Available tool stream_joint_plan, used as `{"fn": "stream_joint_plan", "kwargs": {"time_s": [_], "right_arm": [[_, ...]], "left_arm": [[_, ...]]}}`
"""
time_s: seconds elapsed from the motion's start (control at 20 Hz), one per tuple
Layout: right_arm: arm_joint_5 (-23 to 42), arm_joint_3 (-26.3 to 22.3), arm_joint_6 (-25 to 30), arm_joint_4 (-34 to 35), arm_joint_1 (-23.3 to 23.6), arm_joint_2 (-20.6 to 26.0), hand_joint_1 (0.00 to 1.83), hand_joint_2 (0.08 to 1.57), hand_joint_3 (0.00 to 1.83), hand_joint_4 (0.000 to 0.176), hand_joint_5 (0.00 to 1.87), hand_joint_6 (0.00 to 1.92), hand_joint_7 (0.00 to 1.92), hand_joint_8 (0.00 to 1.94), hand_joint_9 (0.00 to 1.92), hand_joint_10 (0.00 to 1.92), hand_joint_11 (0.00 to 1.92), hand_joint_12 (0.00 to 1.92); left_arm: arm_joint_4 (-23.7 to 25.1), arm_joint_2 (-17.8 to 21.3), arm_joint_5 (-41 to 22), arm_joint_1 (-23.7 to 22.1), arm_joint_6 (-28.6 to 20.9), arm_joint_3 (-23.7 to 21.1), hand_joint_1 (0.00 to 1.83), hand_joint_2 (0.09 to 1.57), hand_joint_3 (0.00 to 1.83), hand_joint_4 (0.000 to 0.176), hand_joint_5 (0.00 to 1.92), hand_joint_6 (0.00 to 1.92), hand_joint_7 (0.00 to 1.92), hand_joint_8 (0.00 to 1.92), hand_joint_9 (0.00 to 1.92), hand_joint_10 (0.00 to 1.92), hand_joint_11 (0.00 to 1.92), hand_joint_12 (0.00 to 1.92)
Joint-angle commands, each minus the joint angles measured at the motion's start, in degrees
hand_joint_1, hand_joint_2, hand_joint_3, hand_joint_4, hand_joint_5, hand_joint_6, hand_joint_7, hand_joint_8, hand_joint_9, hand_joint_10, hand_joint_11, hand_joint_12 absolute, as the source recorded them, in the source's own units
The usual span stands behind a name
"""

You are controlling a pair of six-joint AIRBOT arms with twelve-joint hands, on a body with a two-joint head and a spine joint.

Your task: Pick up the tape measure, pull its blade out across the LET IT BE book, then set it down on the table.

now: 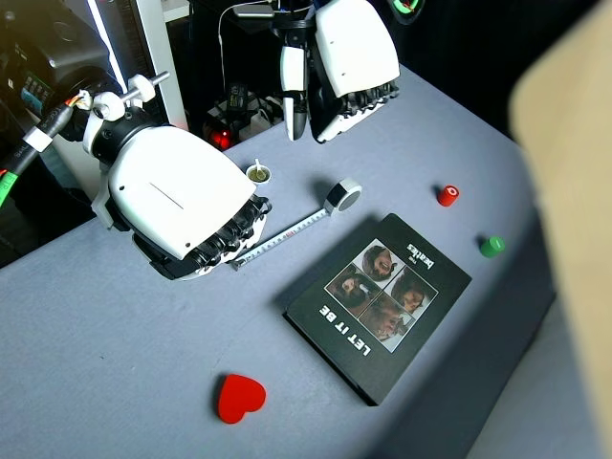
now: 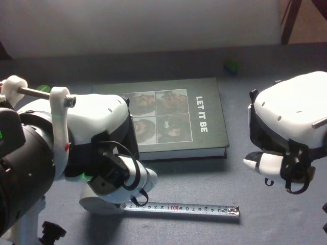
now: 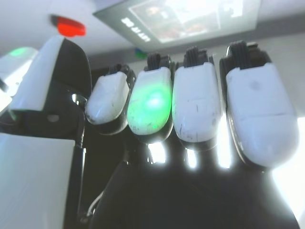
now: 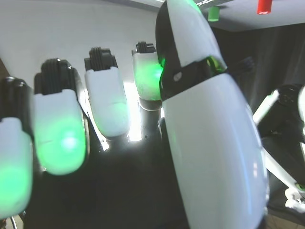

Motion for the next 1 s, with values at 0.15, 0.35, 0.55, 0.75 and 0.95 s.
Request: {"fn": "stream_joint_plan", "kwargs": {"time_s": [0.15, 0.35, 0.55, 0.75, 0.95], "right_arm": [[1.4, -0.3, -0.3, -4.3, 0.5, 0.2, 0.00, 1.07, 0.01, 0.084, 0.07, 0.00, 0.10, 0.00, 0.02, 0.00, 0.00, 0.44], [1.4, -0.3, -0.5, -4.3, 0.5, 0.2, 0.00, 1.06, 0.00, 0.079, 0.08, 0.00, 0.11, 0.00, 0.03, 0.00, 0.00, 0.41], [1.3, -0.3, -0.5, -4.3, 0.4, 0.2, 0.00, 1.06, 0.00, 0.063, 0.07, 0.00, 0.10, 0.00, 0.03, 0.00, 0.00, 0.34], [1.1, -0.3, -0.5, -4.3, 0.3, 0.2, 0.00, 1.07, 0.00, 0.051, 0.06, 0.00, 0.10, 0.00, 0.02, 0.00, 0.00, 0.35], [1.1, -0.3, -0.5, -4.3, 0.3, 0.2, 0.00, 1.09, 0.00, 0.043, 0.04, 0.00, 0.09, 0.00, 0.03, 0.00, 0.00, 0.31]], "left_arm": [[4.0, 0.0, 0.7, -0.6, -0.1, 0.3, 0.26, 1.01, 0.00, 0.011, 0.27, 0.00, 0.22, 0.00, 0.18, 0.00, 0.00, 0.63], [3.9, 0.2, 1.8, -0.2, -0.1, 0.6, 0.26, 1.01, 0.00, 0.000, 0.25, 0.00, 0.20, 0.00, 0.14, 0.00, 0.00, 0.56], [3.8, 1.4, 7.7, 1.0, -0.2, 1.4, 0.24, 1.02, 0.00, 0.000, 0.26, 0.00, 0.21, 0.00, 0.17, 0.00, 0.00, 0.61], [4.1, 3.2, 12.3, 2.3, -0.5, 2.4, 0.33, 0.96, 0.00, 0.000, 0.25, 0.00, 0.21, 0.00, 0.15, 0.00, 0.00, 0.54], [4.8, 3.8, 16.9, 2.6, -0.5, 6.3, 0.65, 0.92, 0.00, 0.000, 0.25, 0.00, 0.25, 0.00, 0.17, 0.00, 0.00, 0.57]]}}
